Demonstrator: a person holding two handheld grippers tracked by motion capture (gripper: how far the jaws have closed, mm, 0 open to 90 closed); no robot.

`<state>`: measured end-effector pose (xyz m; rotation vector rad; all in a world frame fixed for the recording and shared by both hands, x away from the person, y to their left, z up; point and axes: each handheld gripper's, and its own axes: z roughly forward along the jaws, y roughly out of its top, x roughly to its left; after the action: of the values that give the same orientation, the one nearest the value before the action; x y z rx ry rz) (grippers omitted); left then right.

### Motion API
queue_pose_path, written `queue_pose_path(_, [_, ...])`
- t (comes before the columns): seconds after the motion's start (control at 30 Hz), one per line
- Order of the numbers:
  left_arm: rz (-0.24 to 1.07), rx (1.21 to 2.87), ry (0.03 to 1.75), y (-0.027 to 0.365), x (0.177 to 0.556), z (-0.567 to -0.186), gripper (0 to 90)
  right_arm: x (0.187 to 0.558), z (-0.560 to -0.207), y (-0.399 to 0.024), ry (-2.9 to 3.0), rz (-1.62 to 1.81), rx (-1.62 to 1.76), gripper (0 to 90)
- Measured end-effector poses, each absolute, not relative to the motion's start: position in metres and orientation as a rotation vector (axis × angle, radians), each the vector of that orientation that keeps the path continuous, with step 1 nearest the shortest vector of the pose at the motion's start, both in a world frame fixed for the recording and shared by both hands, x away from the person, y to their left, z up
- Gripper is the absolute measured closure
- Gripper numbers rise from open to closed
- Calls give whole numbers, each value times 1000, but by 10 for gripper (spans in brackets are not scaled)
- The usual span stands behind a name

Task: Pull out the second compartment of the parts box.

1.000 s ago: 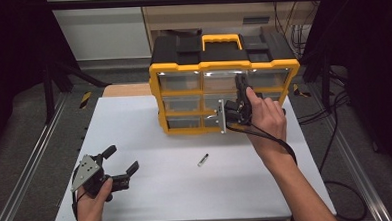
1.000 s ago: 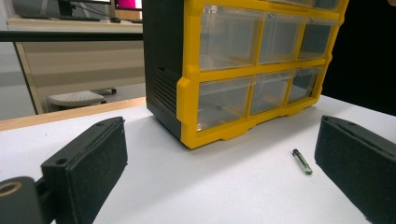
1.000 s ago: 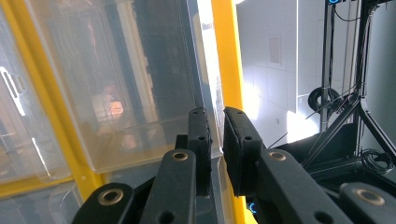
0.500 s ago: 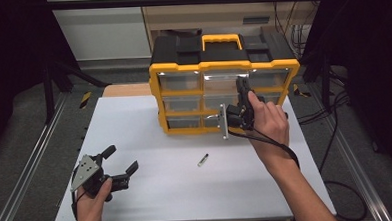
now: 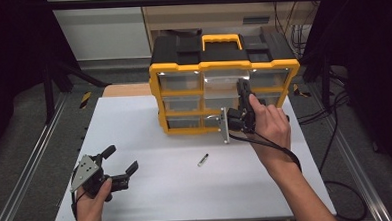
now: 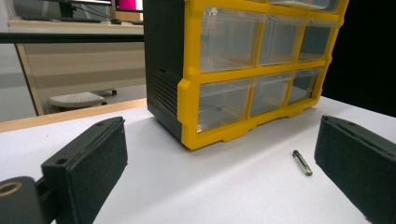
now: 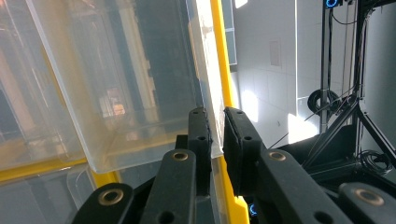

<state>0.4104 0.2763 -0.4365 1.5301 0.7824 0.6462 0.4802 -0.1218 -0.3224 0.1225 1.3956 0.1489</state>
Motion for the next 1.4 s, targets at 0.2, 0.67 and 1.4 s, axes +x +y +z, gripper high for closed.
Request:
queue_pose_path(0.2, [647,1531,784,276,411,-437,26,474,-324,-123,1398,149,121,812])
queue_pose_path(0.67, [647,1532,783,276,410,-437,26,468,-324,-123,1404,159,123,810])
queue_pose_path(1.4, [648,1535,781,276,410,-437,26,456,-323,-123,1408,175,131,805])
